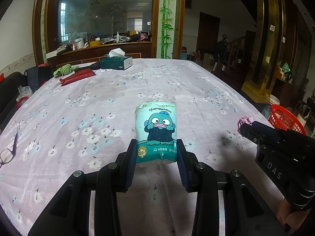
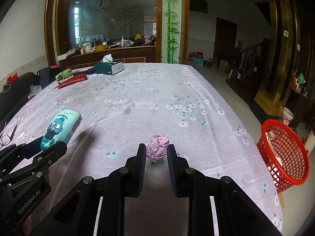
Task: Collect trash
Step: 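Lift the tissue packet in the left gripper and pink paper in the right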
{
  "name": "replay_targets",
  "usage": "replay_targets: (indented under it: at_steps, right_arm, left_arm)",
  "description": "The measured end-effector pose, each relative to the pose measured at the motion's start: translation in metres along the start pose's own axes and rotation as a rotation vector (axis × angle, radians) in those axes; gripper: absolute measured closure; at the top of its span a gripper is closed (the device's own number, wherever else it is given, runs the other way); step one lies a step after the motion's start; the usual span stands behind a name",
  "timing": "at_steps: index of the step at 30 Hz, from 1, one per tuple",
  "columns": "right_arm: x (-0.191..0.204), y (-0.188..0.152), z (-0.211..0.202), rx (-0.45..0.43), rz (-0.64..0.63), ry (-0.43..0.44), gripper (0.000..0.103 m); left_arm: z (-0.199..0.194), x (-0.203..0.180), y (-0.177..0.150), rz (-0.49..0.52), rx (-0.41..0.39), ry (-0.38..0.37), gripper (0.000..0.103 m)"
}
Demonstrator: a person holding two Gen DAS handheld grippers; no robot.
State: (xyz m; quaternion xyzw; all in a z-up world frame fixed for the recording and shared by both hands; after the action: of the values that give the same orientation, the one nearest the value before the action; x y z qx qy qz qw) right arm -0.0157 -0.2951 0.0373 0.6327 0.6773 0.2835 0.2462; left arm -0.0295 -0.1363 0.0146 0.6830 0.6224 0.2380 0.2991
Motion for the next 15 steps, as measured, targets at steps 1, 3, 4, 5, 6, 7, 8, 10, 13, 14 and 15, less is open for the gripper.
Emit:
replay_targets:
  at_steps: [1,3,4,5,6,7,8,10,13,14,15]
  right_arm:
    - [-0.004,0.0,-0.001,-0.001,0.008,-0.002,0.08]
    - [-0.01,0.0,-0.003,-0.005,0.019,-0.007,0.08]
    - [-0.014,0.0,-0.004,-0.007,0.026,-0.011,0.08]
    - [-0.017,0.0,-0.005,-0.008,0.031,-0.013,0.08]
    - [-0.021,0.0,-0.006,-0.009,0.039,-0.015,0.08]
    - [-0.025,0.0,-0.007,-0.011,0.048,-0.018,0.08]
    - [-0.03,0.0,-0.009,-0.014,0.056,-0.023,0.08]
    - [-0.04,-0.001,-0.013,-0.019,0.074,-0.029,0.08]
    - [-0.057,-0.002,-0.018,-0.024,0.109,-0.03,0.08]
    - [-0.064,-0.003,-0.02,-0.026,0.121,-0.029,0.08]
    - [-0.073,-0.003,-0.023,-0.03,0.14,-0.029,0.08]
  left_arm:
    - [0.0,-0.003,0.001,0.005,0.001,-0.005,0.067]
    - [-0.001,-0.009,0.002,0.016,0.001,-0.012,0.067]
    - [-0.001,-0.013,0.003,0.022,0.0,-0.016,0.067]
    - [-0.001,-0.017,0.005,0.028,0.0,-0.022,0.067]
    - [-0.001,-0.02,0.005,0.032,0.0,-0.026,0.067]
    - [-0.001,-0.024,0.007,0.038,0.001,-0.03,0.067]
    - [0.0,-0.028,0.008,0.043,0.001,-0.034,0.067]
    - [0.0,-0.036,0.01,0.054,0.001,-0.042,0.067]
    - [0.0,-0.051,0.015,0.079,0.0,-0.057,0.067]
    - [0.0,-0.058,0.017,0.092,-0.002,-0.064,0.067]
    - [-0.001,-0.062,0.018,0.101,-0.002,-0.068,0.067]
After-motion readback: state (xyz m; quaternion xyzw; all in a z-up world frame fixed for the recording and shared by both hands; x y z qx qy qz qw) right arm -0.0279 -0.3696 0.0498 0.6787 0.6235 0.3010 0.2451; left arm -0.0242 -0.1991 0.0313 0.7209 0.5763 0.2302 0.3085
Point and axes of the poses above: each gripper's, at about its wrist camera, not at the fingertips, and z roughly the way its jaws point, x to its left, y to its top, the point moved 6 cm from there along z, roughly the way its jaws point, and after that the axes turned 8 degrees about x, right-handed, at the moved point
